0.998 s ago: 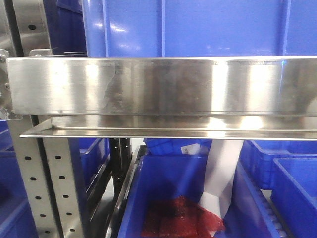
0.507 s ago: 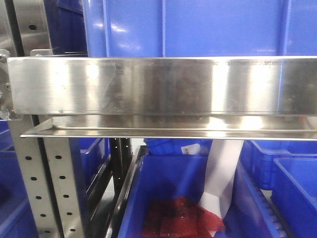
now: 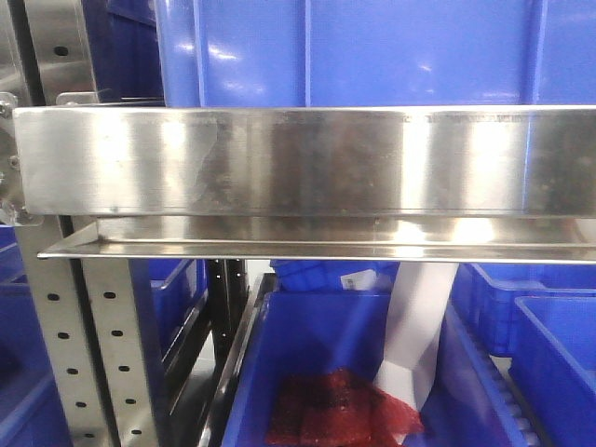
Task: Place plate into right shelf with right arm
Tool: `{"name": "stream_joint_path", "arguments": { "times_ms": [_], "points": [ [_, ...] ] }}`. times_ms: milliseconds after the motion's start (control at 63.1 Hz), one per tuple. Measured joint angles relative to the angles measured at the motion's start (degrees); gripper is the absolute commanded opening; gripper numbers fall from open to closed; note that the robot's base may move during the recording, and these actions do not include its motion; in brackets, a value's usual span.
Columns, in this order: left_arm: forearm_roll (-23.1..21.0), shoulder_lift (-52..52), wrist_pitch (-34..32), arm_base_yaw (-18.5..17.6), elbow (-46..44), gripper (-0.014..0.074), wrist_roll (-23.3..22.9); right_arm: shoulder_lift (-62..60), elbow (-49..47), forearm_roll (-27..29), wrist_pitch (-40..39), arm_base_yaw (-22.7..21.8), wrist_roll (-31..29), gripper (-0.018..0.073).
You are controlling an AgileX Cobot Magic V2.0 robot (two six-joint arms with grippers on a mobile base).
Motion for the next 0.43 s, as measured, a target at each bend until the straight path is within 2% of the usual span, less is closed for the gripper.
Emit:
{"name": "stream_joint_path", "arguments": {
  "times_ms": [428],
  "points": [
    [0.00, 0.00, 0.00, 0.00, 0.00, -0.0128, 0.00, 0.00, 0.00, -0.12, 0.00, 0.00, 0.00, 0.0052]
  ]
}}
